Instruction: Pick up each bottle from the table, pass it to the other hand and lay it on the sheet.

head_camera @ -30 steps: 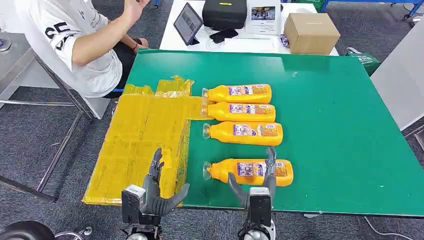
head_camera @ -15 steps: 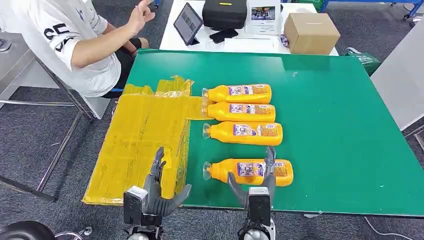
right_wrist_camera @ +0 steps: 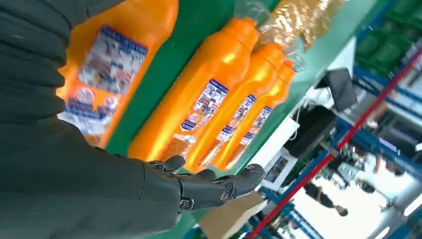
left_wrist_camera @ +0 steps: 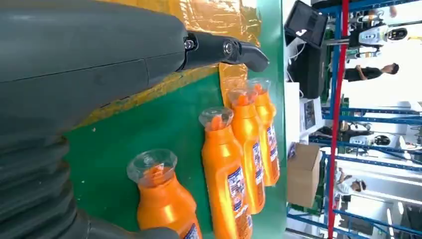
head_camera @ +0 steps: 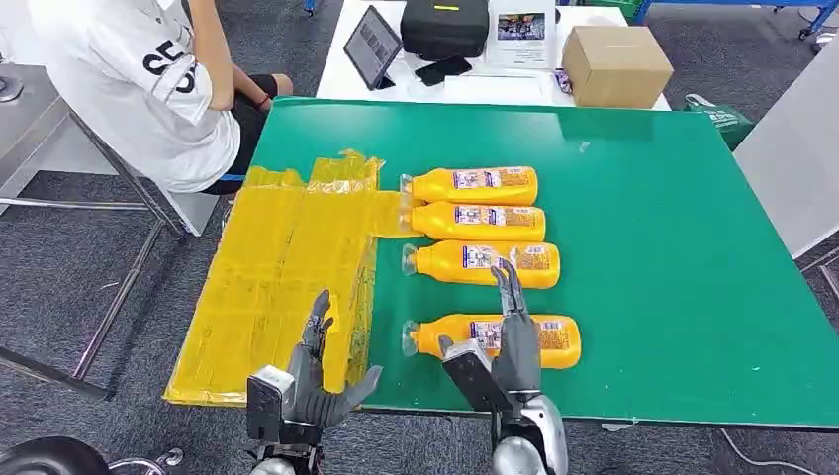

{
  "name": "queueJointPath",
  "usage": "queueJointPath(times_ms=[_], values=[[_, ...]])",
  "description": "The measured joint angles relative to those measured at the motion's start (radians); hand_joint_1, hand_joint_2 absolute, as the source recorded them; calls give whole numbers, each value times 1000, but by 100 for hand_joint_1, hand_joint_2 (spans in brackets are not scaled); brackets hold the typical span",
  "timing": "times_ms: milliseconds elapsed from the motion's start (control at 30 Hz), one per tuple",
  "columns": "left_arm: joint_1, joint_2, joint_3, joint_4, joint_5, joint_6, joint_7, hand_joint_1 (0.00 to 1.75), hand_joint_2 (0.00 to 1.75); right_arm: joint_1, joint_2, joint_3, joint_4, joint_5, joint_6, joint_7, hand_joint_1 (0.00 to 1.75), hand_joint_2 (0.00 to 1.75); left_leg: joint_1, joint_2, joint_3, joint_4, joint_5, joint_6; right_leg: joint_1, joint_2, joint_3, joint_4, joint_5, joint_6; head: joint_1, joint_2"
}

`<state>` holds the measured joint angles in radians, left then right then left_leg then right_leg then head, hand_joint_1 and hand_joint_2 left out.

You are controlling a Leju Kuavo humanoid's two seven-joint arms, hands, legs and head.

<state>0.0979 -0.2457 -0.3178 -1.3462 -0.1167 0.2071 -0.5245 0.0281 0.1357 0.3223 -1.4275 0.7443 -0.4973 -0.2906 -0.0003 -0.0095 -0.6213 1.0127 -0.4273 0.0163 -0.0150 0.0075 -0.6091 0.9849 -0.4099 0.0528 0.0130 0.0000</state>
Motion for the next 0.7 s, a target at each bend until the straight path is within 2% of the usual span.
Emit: queueJointPath(times_ms=[133, 533, 633, 700], values=[[-3, 0, 8, 11, 2, -20, 0, 0, 175, -47, -48, 1, -7, 16, 86, 57, 0, 175, 0, 0, 0, 0, 0, 0, 0, 0, 0, 0, 0, 0, 0, 0], [-5, 0, 18, 16, 8, -32, 0, 0, 175, -76, -87, 4, -9, 24, 124, 85, 0, 175, 0, 0, 0, 0, 0, 0, 0, 0, 0, 0, 0, 0, 0, 0], [-12, 0, 25, 25, 4, -44, 0, 0, 175, -96, -103, 11, -3, -31, 205, 100, 0, 175, 0, 0, 0, 0, 0, 0, 0, 0, 0, 0, 0, 0, 0, 0], [-20, 0, 29, 34, -4, -57, -2, 0, 175, -119, -123, 18, 17, -87, 303, 110, 0, 175, 0, 0, 0, 0, 0, 1, 0, 0, 0, 0, 0, 0, 0, 0]])
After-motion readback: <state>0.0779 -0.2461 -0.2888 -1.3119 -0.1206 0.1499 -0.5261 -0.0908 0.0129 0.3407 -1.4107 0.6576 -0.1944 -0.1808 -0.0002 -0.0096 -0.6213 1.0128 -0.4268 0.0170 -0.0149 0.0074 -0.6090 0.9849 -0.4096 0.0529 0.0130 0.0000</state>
